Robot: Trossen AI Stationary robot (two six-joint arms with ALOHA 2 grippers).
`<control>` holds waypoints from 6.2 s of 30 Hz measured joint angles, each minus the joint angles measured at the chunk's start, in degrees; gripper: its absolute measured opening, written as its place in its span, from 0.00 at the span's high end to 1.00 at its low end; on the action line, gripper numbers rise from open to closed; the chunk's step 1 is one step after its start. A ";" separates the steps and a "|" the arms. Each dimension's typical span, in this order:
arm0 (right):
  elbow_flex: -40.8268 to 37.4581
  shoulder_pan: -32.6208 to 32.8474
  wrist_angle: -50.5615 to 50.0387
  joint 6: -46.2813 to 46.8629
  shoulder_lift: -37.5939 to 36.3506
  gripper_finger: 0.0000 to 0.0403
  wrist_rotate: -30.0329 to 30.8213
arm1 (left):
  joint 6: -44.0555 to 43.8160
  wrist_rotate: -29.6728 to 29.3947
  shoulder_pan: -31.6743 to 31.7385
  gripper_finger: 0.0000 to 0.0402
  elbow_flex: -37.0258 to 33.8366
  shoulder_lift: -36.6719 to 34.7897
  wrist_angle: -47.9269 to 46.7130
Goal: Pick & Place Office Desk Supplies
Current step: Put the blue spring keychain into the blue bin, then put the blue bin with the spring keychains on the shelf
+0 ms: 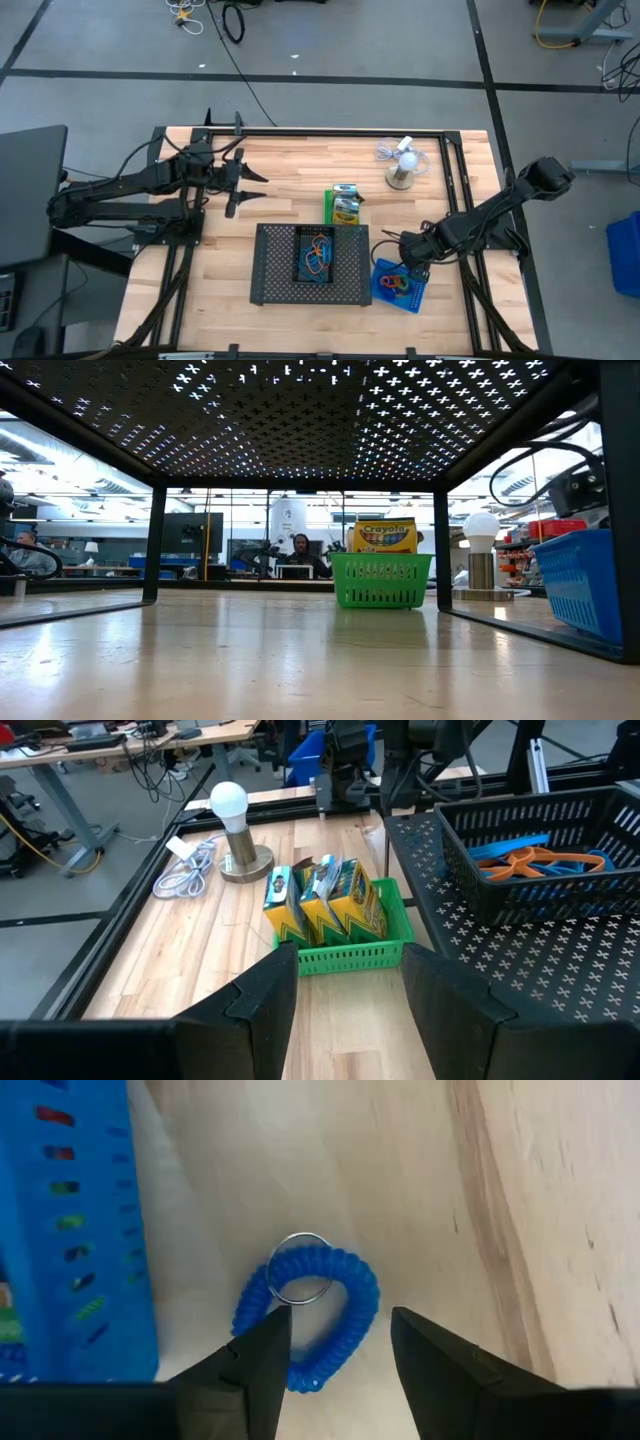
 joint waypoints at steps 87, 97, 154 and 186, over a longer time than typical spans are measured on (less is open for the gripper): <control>22.02 5.29 -1.91 -1.62 5.88 0.72 -0.42 | -0.90 -0.17 0.07 0.53 0.00 0.26 -0.04; 22.02 10.44 -3.36 5.35 5.88 0.99 -0.83 | -1.14 -0.17 0.07 0.53 0.00 0.26 -0.04; 21.80 10.71 -30.39 12.18 18.16 1.00 22.25 | -1.05 0.26 0.06 0.53 0.00 0.24 -0.04; 11.45 7.85 -11.90 5.46 18.16 1.00 32.32 | -2.49 0.24 0.06 0.53 0.00 0.24 -0.07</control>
